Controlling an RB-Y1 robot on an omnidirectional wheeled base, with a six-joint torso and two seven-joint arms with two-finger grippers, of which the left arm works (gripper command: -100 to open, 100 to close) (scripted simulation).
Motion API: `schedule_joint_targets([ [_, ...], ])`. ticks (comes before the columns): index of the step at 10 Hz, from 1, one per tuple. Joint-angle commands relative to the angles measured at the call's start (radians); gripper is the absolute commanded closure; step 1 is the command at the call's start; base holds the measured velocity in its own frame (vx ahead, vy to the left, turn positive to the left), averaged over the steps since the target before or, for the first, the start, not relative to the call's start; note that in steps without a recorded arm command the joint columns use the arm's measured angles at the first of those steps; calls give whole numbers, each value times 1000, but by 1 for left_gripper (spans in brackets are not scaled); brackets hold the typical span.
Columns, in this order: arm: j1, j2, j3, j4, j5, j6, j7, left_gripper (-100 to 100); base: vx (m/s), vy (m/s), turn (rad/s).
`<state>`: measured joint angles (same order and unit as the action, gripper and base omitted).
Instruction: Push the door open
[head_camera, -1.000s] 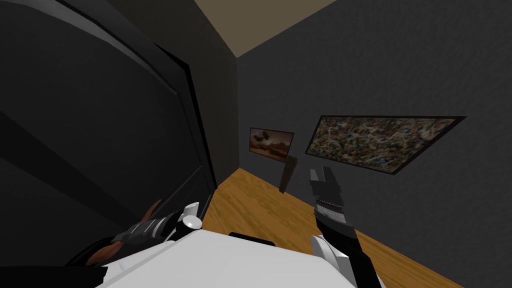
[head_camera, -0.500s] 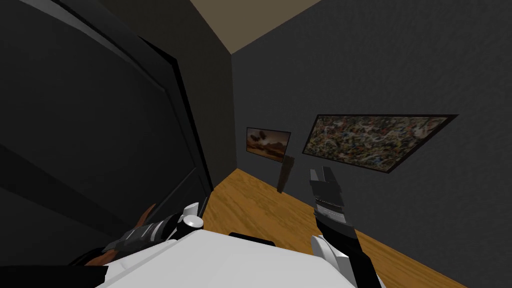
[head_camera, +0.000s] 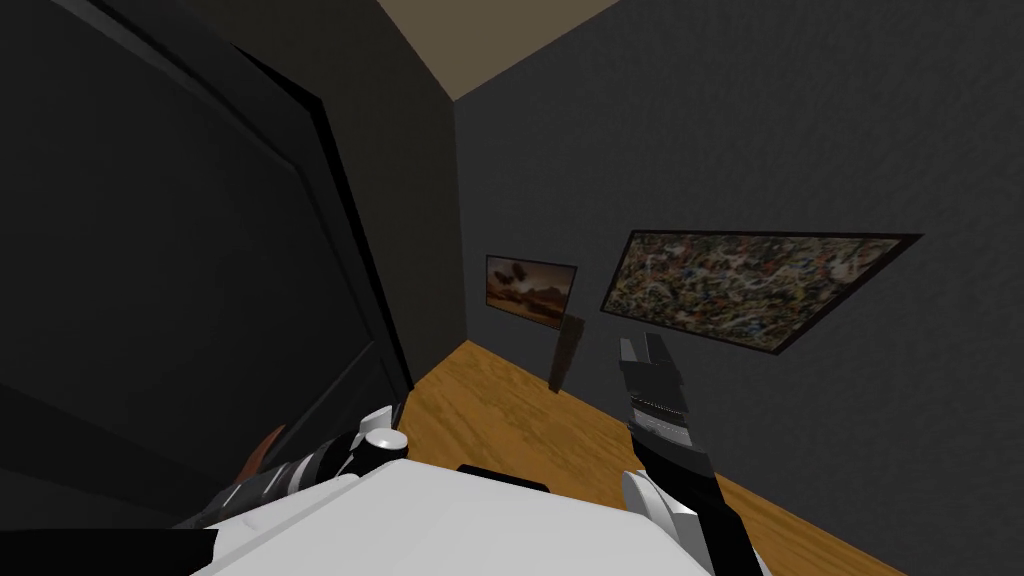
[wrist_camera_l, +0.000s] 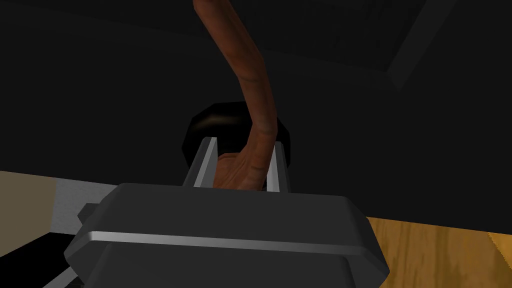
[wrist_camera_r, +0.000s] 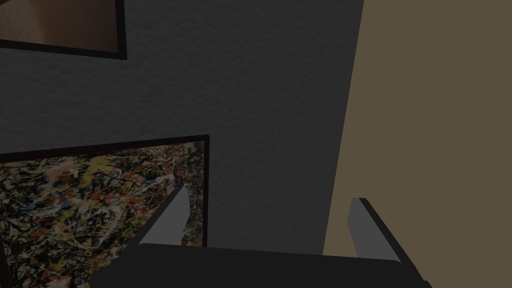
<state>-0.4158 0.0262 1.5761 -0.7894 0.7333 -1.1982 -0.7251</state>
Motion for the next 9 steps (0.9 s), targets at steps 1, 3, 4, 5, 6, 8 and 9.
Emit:
schedule_joint_targets([
  [1,-18,-14,18,-21,8,-27,-9,100,153,-99,-60],
  [3,-27,-45,41,-32,19,-52,-17,100,151,-88,-58],
  [4,-18,-37,41,-28,20,-38,-19,100,55,-45,-8],
  [5,-26,-12,67,-34,34,-65,-22,100,107,-75,-55],
  [6,-28,-7,73,-37,37,-72,-23,100,159,-64,-22],
  [8,-37,2,102,-49,51,-102,-26,100,165,-51,-28],
  [9,-42,0,116,-55,59,-117,-28,100,184,-57,-20],
])
